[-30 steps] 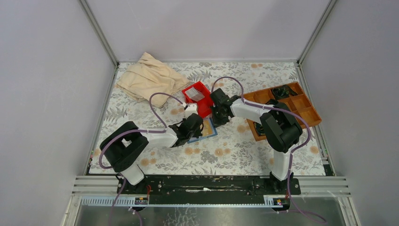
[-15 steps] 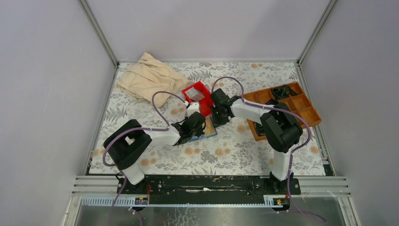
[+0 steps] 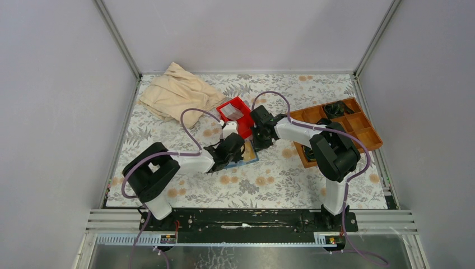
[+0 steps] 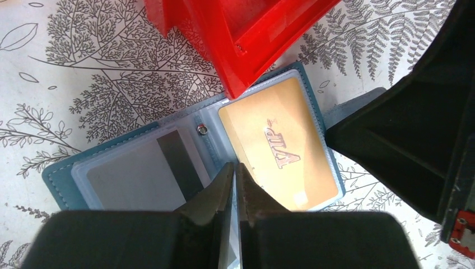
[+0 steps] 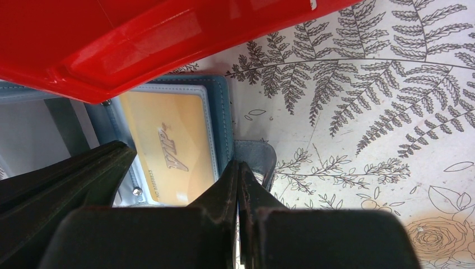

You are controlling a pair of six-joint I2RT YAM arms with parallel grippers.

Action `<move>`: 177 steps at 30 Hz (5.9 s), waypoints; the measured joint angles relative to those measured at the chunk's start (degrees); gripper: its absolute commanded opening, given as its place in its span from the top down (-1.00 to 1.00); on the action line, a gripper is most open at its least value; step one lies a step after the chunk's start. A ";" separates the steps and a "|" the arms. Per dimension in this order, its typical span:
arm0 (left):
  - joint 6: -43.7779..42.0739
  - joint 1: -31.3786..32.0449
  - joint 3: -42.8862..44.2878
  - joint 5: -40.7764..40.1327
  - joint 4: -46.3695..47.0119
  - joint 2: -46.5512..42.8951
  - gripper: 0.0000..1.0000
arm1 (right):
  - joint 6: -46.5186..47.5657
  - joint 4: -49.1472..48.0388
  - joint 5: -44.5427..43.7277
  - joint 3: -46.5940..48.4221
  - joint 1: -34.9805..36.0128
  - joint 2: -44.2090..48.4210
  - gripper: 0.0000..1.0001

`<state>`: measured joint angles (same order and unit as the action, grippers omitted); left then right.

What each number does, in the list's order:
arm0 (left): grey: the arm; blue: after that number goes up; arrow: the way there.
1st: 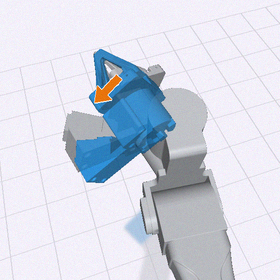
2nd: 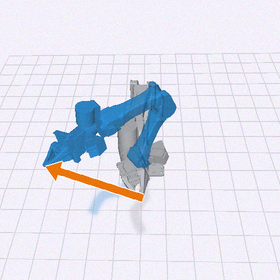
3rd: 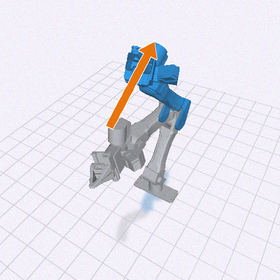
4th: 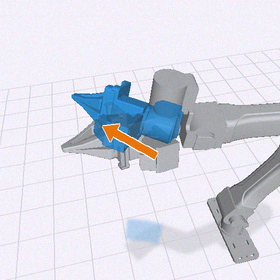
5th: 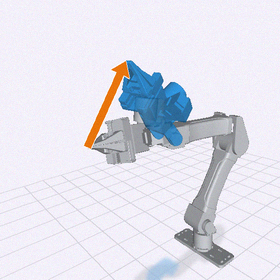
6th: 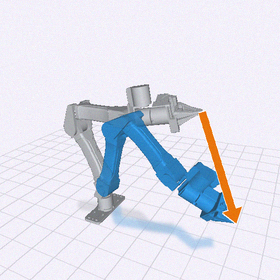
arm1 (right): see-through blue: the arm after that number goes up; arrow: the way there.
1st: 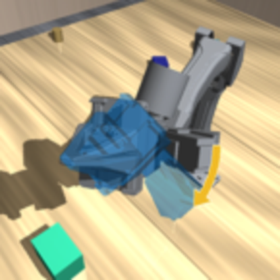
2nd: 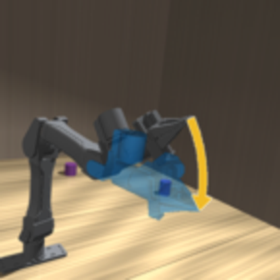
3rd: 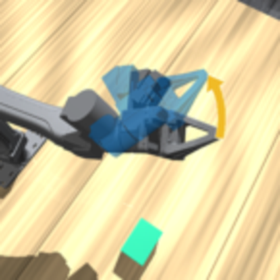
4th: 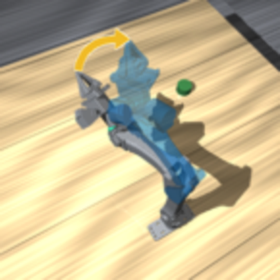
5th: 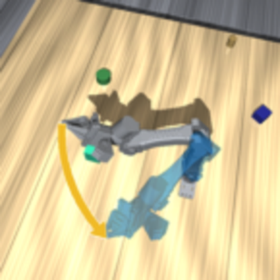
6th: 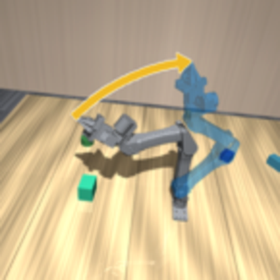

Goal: Put the credit cards into the card holder
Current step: Insert the credit card into the card holder, then pick up the credit card from the storage box.

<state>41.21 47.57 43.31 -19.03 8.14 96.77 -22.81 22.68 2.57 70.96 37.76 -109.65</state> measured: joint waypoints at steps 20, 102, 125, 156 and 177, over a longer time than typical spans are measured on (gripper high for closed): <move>1.51 0.02 -0.28 -6.84 -11.67 -20.13 0.00 | 1.18 3.58 -5.16 0.48 1.05 4.83 0.16; -0.20 -22.64 2.73 4.68 -14.53 -12.66 -0.63 | 12.46 -3.87 10.29 44.37 -3.61 -24.61 -0.22; 2.75 -23.37 13.11 7.21 -12.28 4.02 -0.52 | 10.97 -3.74 12.07 44.30 -3.69 -24.55 0.16; 2.60 -27.12 24.09 7.15 -16.85 10.97 -0.54 | 12.28 -1.79 7.17 44.28 -3.67 -21.27 0.80; 2.47 -27.43 21.53 7.41 -16.87 1.86 -0.61 | 15.61 0.22 -9.46 38.32 -2.51 -11.72 1.00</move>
<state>43.68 20.14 64.84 -11.62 -8.73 98.63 -7.20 22.90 -6.90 109.27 35.24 -121.36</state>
